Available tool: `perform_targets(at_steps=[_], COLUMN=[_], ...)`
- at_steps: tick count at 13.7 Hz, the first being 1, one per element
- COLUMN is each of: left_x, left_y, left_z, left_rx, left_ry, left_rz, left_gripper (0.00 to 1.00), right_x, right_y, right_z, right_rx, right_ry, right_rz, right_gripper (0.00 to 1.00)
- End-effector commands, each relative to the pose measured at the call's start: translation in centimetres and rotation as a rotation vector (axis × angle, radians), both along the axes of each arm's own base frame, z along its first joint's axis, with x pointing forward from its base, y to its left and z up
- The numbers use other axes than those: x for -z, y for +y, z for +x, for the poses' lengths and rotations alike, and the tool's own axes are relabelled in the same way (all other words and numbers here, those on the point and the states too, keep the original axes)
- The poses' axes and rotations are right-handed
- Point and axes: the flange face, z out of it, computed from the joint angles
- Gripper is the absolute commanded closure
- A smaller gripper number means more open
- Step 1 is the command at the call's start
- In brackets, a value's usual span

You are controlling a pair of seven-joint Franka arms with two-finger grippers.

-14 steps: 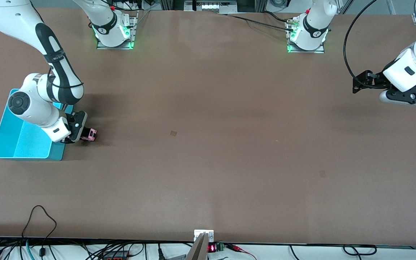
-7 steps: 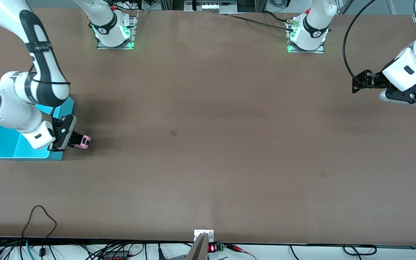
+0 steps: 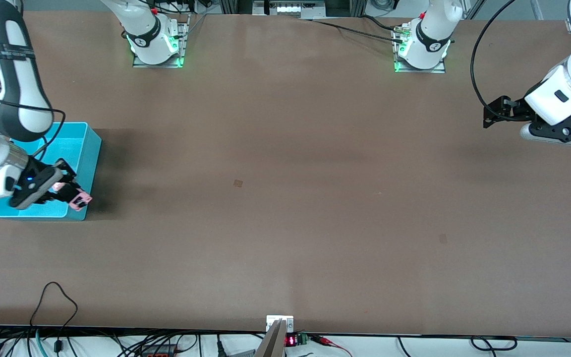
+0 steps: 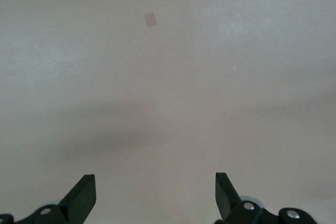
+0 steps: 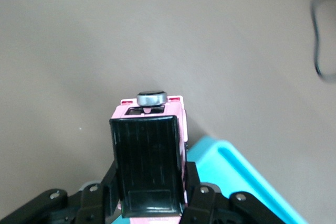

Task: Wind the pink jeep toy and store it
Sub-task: 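Lift the jeep with the right gripper and lower it into the bin, then open the right gripper and raise it above the bin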

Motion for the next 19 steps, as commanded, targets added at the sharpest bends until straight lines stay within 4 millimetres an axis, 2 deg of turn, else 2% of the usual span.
perform_targets(at_steps=[1,3,6,10,13,15,18,19], left_x=[-0.6,-0.6,-0.5,-0.6,-0.7,-0.9,-0.9,-0.8], left_y=[-0.2,-0.3,-0.2,-0.2,0.0,0.1,0.1,0.2], left_z=[0.1,0.1,0.1,0.1,0.5,0.6,0.6,0.6], left_rx=[0.006,0.007,0.006,0.014,0.011,0.009,0.009,0.007], left_ry=[0.001,0.001,0.003,0.002,-0.004,-0.006,-0.004,-0.003], left_rz=[0.020,0.020,0.019,0.021,0.021,0.021,0.021,0.021], left_gripper=[0.00,0.00,0.00,0.00,0.00,0.00,0.00,0.00], right_x=[-0.9,-0.9,0.5,4.6,7.4,9.2,11.1,11.1], right_y=[-2.2,-3.9,-7.1,-11.3,-12.8,-12.9,-13.7,-13.7], right_z=[-0.9,-2.1,-4.3,-8.3,-10.6,-12.0,-12.9,-12.9], right_rx=[0.238,0.381,0.548,0.666,0.713,0.727,0.743,0.743], right_ry=[0.039,0.091,0.131,0.135,0.126,0.142,0.157,0.157], right_rz=[-0.030,-0.035,-0.040,-0.063,-0.072,-0.073,-0.079,-0.079], right_gripper=[1.00,1.00,1.00,1.00,1.00,1.00,1.00,1.00])
